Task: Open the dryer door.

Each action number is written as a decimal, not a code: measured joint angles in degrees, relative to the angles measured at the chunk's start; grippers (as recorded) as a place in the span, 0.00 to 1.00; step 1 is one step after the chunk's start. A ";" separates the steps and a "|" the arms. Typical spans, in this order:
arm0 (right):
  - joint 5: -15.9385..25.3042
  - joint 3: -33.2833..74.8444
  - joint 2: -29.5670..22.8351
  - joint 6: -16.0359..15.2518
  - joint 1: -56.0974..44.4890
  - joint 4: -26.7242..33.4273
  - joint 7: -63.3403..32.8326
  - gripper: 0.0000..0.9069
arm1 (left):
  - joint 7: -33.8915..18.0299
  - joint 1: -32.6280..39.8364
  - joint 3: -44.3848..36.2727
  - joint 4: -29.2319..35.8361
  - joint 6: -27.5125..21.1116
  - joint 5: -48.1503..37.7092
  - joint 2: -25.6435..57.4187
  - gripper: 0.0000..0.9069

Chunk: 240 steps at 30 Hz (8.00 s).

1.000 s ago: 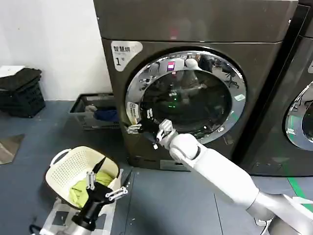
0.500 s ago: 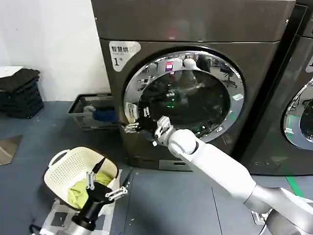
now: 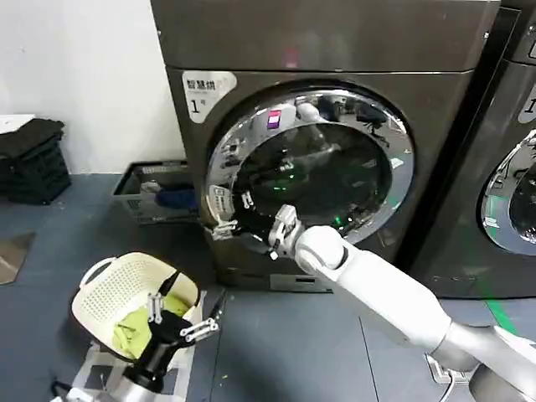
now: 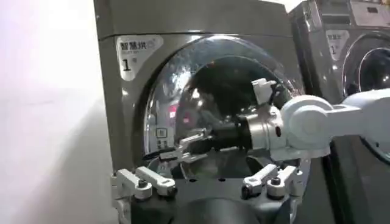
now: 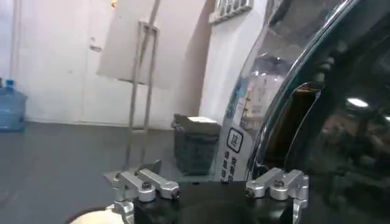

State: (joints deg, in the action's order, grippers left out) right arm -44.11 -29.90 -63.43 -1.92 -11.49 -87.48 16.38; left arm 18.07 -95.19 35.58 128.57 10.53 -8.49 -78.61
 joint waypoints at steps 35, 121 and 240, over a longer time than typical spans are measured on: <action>-1.50 8.19 15.05 0.99 -11.55 -18.99 14.08 1.00 | 2.86 10.59 12.34 -8.09 -5.84 -16.67 11.74 1.00; 18.65 109.22 -7.40 16.03 -104.40 -33.47 -8.25 1.00 | 5.80 59.98 -47.90 -32.27 -1.50 -11.60 12.36 1.00; 33.06 129.08 -28.76 3.79 -97.98 -21.15 -41.86 1.00 | -3.49 50.32 -38.12 -17.07 -19.77 -16.76 19.66 1.00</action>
State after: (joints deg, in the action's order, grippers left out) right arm -11.06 99.18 -92.19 1.87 -109.47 -108.62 -25.48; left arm 14.58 -44.87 -2.54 111.50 -9.24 -25.25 -58.94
